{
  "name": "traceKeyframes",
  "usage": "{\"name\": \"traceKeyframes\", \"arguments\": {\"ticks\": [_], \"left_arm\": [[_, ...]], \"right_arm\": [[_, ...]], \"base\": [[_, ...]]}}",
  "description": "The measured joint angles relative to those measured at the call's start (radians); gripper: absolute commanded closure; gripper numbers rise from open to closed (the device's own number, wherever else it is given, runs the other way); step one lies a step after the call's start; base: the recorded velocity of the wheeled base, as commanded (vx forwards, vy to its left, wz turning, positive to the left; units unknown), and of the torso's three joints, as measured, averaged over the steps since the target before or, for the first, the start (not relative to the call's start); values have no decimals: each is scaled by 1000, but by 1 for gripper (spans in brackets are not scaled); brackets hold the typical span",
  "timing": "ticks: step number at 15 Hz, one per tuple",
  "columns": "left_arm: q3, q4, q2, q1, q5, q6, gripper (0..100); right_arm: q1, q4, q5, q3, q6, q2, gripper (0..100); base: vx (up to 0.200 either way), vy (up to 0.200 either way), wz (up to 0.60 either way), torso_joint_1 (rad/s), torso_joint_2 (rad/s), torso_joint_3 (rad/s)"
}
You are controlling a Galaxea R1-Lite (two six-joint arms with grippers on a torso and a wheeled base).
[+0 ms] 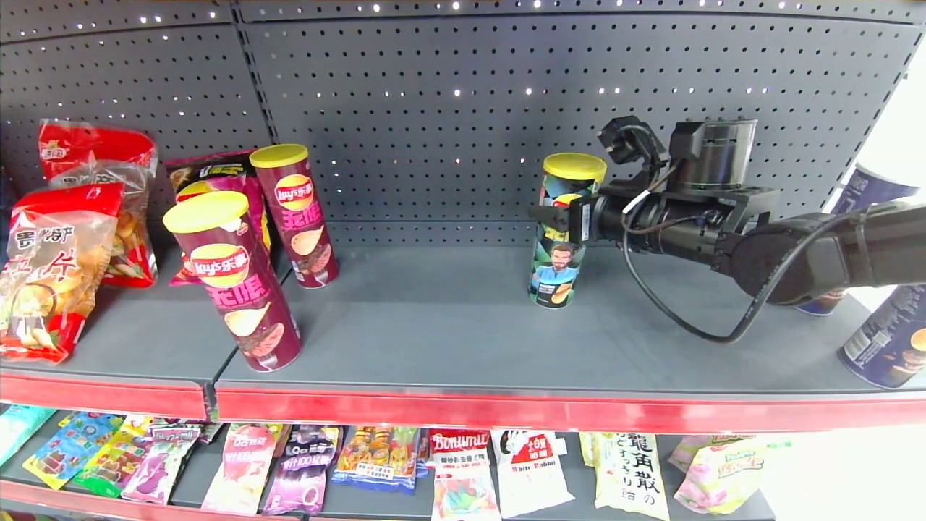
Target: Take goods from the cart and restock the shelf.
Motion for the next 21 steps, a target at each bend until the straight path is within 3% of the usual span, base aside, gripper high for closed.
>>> {"name": "traceKeyframes", "arguments": {"ticks": [6,12,21], "left_arm": [[15,-1,-3,0,0,0,100],[24,-1,-3,0,-1,1,100],[30,-1,-3,0,-1,0,100]], "right_arm": [[11,14,-37,10,0,-26,100],[98,79,-89,107,0,-173,100],[231,42,-209,243,74,-279,100]], "base": [[0,0,0,0,0,0],[0,0,0,0,0,0],[0,0,0,0,0,0]]}}
